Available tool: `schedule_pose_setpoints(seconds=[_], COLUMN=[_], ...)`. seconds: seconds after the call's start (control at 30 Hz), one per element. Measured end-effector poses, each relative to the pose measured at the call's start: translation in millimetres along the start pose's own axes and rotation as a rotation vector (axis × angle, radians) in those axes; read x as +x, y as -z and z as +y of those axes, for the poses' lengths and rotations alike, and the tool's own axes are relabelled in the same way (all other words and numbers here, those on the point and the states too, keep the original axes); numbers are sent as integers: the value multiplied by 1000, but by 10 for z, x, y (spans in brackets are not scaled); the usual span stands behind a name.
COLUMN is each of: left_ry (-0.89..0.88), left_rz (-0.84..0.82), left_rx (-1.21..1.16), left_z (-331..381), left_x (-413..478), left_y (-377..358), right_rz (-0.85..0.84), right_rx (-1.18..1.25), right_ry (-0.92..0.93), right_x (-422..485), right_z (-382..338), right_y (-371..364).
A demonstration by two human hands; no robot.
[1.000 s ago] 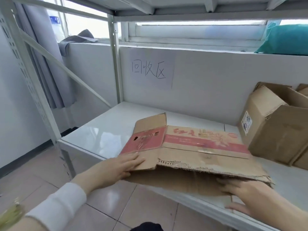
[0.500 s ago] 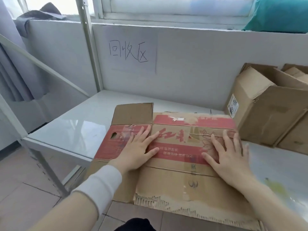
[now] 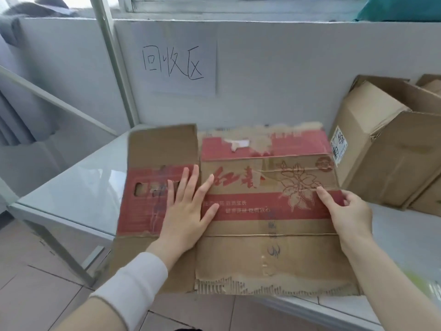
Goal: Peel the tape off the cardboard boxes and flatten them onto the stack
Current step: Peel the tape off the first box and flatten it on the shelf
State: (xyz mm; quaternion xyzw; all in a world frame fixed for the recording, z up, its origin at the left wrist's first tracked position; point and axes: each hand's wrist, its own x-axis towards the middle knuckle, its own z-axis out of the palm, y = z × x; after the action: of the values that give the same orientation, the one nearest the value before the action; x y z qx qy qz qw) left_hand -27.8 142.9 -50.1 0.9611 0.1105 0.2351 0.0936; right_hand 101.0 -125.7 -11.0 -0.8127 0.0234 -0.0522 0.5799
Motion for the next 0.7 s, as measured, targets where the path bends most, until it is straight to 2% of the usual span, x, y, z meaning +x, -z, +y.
schedule_pose_setpoints(seconds=[0.07, 0.17, 0.2, 0.3, 0.33, 0.4, 0.47, 0.53, 0.7], left_ry=[-39, -14, 11, 84, 91, 89, 91, 123, 223], left_rz=[101, -80, -177, -422, -441, -450, -462, -460, -441], left_rx=[-2, 34, 47, 80, 85, 82, 73, 77, 106], left_z=[-9, -36, -54, -85, -85, -86, -107, -169, -294], left_x=[96, 199, 206, 186, 182, 203, 262, 361, 681], left_y=[76, 26, -47, -281, -322, -340, -338, -365, -495], right_rz=[10, -41, -68, -93, -78, -100, -258, -392, -481], right_rx=[80, -6, -117, -658, -774, -855, -916, -974, -1026], right_ry=[19, 18, 11, 29, 92, 280, 406, 413, 452], right_x=[-10, 5, 6, -32, -57, -141, -222, -248, -367], right_z=[11, 121, 161, 234, 249, 291, 356, 402, 445], right_y=[-40, -120, -149, -231, -259, -347, -442, -495, -362])
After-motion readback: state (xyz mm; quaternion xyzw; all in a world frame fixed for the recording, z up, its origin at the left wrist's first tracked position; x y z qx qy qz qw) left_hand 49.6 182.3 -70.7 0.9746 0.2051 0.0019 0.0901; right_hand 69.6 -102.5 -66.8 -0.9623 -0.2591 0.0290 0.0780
